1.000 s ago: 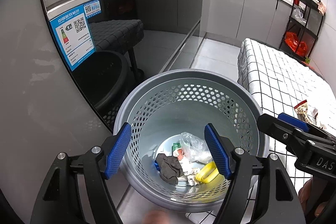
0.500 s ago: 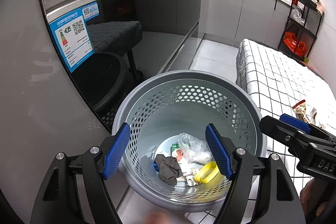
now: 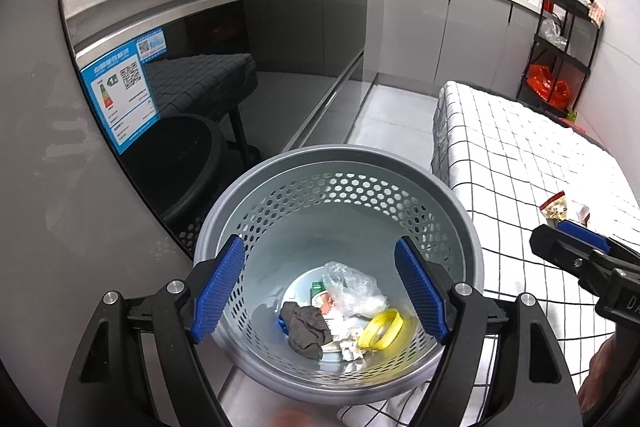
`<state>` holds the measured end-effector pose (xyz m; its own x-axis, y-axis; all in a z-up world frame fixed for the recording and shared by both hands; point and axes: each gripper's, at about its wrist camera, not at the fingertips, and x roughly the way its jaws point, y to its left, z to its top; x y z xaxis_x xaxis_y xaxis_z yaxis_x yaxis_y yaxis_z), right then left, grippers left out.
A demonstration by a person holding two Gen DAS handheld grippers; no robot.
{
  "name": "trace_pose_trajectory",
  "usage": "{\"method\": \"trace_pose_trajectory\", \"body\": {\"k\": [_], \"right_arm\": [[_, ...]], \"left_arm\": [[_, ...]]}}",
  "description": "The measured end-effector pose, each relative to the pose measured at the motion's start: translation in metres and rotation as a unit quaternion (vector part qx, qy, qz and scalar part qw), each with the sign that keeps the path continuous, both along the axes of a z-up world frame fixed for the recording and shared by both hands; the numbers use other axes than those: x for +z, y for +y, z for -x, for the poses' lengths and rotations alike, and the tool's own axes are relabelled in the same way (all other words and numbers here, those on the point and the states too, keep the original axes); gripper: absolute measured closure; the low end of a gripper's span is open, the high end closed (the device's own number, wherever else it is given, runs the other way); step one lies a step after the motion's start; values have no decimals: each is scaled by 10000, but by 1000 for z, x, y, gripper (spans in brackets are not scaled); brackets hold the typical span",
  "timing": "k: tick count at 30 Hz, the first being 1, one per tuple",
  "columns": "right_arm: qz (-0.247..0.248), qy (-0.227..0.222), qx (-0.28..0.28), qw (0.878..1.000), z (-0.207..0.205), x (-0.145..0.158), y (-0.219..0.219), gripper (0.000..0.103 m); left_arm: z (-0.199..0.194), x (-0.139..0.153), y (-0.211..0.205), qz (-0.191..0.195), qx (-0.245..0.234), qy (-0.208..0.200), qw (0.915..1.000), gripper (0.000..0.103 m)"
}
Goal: Collect trash
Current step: 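Move both tools back over the table toward the wrapper and tissue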
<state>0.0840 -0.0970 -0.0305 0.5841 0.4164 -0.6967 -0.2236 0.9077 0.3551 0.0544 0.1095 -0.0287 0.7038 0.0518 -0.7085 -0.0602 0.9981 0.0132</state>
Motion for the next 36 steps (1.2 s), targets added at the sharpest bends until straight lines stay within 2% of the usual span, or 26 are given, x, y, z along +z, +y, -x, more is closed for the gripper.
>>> {"method": "trace_pose_trajectory", "body": {"k": [11, 17, 29, 36], "right_arm": [[111, -158, -541, 9983, 18, 7, -59, 22], [149, -210, -997, 9947, 26, 9, -101, 22], [442, -261, -2227, 9735, 55, 11, -207, 22], [393, 4, -2480, 9680, 55, -2, -235, 22]], "left_arm": [[2, 7, -33, 119, -297, -146, 9994, 25], [0, 9, -72, 132, -693, -225, 9973, 24], [-15, 11, -170, 45, -1594, -420, 9863, 21], [-32, 4, -207, 116, -1838, -375, 9822, 21]]}}
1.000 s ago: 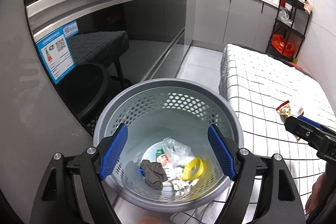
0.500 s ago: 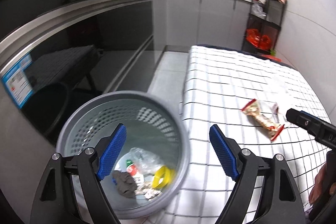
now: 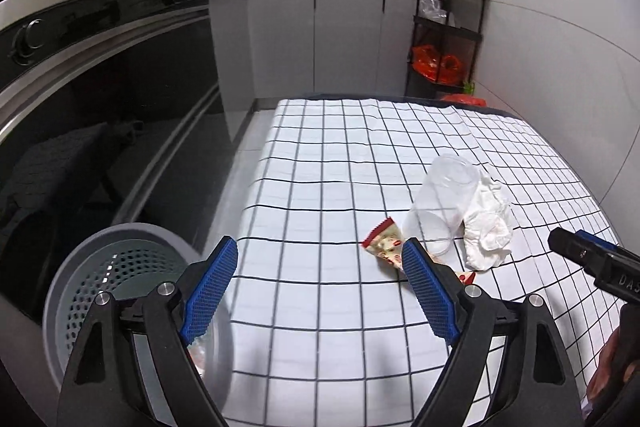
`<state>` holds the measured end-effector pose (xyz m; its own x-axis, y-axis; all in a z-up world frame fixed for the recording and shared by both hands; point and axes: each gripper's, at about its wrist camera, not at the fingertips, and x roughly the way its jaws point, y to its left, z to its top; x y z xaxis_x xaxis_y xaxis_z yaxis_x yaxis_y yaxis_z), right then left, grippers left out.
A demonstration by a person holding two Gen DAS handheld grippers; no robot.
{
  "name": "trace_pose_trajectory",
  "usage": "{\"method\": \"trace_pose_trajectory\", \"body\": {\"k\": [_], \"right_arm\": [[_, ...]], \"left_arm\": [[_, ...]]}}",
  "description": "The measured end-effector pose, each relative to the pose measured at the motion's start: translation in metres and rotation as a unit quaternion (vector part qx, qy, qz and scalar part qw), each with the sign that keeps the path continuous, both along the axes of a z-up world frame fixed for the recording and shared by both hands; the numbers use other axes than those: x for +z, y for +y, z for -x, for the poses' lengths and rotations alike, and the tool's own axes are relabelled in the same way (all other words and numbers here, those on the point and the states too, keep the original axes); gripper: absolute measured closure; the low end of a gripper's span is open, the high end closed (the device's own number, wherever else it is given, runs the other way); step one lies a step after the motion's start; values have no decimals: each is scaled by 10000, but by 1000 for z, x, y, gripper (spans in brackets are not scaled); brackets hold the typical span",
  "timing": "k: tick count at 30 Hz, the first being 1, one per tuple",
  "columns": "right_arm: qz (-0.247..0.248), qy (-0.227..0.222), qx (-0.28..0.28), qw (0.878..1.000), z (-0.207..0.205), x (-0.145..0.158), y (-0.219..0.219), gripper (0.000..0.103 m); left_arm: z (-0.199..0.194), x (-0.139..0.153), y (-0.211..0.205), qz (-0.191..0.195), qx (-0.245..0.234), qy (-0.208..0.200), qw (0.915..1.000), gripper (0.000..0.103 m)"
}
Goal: Collect trash
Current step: 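Move both tools back over the table toward the wrapper and tissue, then grasp the white tissue with the right tool while the left tool grasps the snack wrapper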
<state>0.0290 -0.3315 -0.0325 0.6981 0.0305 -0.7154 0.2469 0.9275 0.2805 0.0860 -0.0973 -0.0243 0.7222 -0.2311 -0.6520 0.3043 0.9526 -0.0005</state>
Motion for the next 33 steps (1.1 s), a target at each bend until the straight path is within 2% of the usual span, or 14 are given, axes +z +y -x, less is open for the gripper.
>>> {"method": "trace_pose_trajectory", "body": {"k": [8, 16, 17, 18, 20, 22, 23, 24, 33], "right_arm": [[157, 464, 113, 9987, -37, -35, 5, 22], [256, 731, 70, 9970, -68, -65, 10, 24], [286, 755, 74, 9967, -70, -66, 10, 34], [313, 799, 83, 9963, -72, -67, 10, 51], [294, 874, 131, 9956, -74, -69, 11, 70], [297, 820, 136, 9961, -70, -66, 11, 79], [314, 784, 132, 9963, -68, -63, 10, 88], [307, 745, 126, 9967, -65, -60, 9, 92], [79, 348, -186, 9992, -36, -36, -16, 94]], "left_arm": [[-10, -19, -14, -167, 111, 165, 9997, 20], [-19, -33, -20, -189, 112, 387, 9990, 20], [-20, -35, -21, -192, 103, 414, 9989, 20], [-21, -35, -21, -192, 92, 430, 9988, 20], [-21, -37, -24, -192, 54, 462, 9987, 20], [-21, -39, -26, -193, 23, 468, 9987, 20], [-20, -39, -27, -193, 7, 470, 9987, 20], [-20, -39, -28, -188, -4, 472, 9987, 20], [-14, -42, -39, -79, -150, 556, 9983, 19]]}}
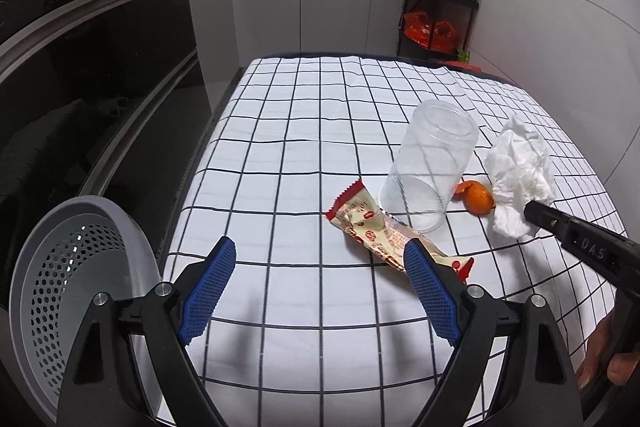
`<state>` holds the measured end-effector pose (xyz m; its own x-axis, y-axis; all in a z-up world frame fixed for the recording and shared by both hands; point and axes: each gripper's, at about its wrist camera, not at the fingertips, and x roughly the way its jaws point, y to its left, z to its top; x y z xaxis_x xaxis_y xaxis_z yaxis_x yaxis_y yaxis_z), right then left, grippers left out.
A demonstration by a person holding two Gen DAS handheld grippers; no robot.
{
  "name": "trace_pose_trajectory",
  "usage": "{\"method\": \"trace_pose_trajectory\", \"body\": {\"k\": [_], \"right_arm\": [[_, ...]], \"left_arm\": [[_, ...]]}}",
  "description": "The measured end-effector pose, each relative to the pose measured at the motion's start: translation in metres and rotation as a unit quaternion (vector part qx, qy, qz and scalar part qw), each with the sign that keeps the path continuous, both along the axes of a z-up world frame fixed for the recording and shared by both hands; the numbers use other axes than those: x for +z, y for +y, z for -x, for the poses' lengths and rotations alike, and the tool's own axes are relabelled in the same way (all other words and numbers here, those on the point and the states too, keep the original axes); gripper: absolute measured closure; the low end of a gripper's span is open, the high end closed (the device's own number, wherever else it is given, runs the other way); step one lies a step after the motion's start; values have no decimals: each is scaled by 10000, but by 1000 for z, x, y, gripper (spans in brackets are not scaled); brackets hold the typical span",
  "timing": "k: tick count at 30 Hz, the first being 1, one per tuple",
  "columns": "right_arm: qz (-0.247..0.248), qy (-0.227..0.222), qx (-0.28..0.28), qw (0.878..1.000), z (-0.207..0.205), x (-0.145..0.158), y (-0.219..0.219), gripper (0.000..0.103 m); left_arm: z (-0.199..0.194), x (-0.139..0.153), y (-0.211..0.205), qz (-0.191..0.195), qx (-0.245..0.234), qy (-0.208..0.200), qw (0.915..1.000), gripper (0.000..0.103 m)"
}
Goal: Collect trash
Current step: 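Grasp the white tissue with the right tool while the left tool grasps the snack wrapper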
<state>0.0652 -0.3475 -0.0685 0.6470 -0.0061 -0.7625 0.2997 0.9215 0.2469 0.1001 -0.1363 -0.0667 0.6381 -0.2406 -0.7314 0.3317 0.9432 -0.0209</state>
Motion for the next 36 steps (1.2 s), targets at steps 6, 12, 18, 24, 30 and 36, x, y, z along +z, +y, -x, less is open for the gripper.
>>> {"method": "trace_pose_trajectory", "body": {"k": [6, 12, 18, 24, 30, 36], "right_arm": [[-95, -177, -123, 9997, 10, 11, -11, 94], [-117, -194, -59, 9997, 13, 13, -14, 94], [-175, -219, -67, 9996, 16, 15, -19, 94], [-189, -212, -1, 9996, 17, 15, -19, 94], [-211, -231, 6, 9995, 21, 16, -19, 94], [-217, -226, 28, 9995, 21, 17, -18, 94]], "left_arm": [[4, -2, -12, 124, -94, 75, 9999, 14], [3, -14, -35, 144, -178, 267, 9994, 13], [-12, -28, -39, 327, 38, 699, 9970, 12], [-26, -48, -40, 502, 219, 1172, 9916, 11], [-24, -44, -44, 607, 116, 1092, 9921, 33], [-12, -36, -53, 571, -224, 1000, 9931, 90]]}}
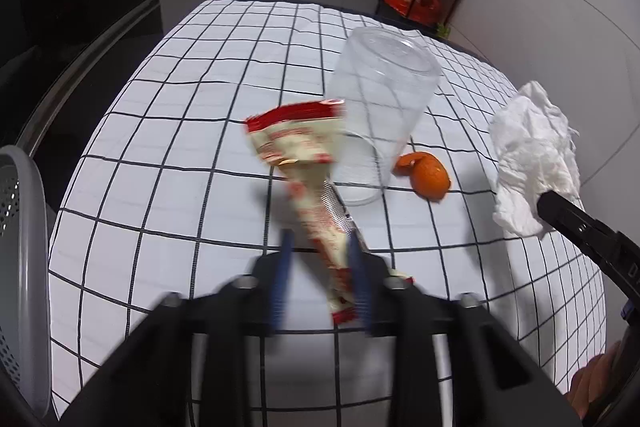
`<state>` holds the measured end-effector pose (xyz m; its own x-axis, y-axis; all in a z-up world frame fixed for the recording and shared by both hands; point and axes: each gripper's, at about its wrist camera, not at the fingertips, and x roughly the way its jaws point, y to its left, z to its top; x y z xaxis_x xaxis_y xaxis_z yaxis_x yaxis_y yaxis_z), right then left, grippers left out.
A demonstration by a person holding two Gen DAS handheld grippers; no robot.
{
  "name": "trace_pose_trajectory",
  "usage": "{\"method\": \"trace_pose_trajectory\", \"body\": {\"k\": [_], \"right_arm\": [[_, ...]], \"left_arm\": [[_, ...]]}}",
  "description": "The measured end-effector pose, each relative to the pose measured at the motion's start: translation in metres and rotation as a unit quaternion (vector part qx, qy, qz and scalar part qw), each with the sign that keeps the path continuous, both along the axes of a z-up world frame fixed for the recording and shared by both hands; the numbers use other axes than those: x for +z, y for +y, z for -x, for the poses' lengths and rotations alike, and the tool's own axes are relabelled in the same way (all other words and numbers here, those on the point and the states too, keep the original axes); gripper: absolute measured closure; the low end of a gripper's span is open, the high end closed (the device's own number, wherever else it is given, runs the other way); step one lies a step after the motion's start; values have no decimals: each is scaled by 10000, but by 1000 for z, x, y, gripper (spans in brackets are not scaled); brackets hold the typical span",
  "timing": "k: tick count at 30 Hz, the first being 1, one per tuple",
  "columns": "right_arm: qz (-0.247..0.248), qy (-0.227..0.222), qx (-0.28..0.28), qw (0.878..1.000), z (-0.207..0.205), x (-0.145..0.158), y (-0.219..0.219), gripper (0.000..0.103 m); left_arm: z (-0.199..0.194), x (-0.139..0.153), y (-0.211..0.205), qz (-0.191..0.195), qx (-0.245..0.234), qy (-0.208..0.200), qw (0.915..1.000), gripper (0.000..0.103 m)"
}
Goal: Collect trash
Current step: 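Grasp the white tissue with the right tool while the left tool grasps the snack wrapper, then carry the wrapper with the left tool over the wastebasket while the right tool carries the tissue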
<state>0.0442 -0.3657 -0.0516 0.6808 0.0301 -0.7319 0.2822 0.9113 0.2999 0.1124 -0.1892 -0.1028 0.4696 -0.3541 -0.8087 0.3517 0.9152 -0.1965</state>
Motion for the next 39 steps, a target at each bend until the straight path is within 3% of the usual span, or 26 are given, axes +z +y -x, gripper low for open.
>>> {"method": "trace_pose_trajectory", "body": {"k": [3, 19, 39], "right_arm": [[6, -20, 19, 10000, -1, 2, 2, 94], [-63, -366, 249, 9990, 6, 27, 25, 94], [-163, -792, 1396, 9869, -24, 59, 146, 94]], "left_arm": [[3, 3, 2, -46, -62, -53, 10000, 96], [23, 51, 47, -347, 131, -900, 9953, 96], [35, 97, 176, -626, 1277, -1464, 9789, 96]]}}
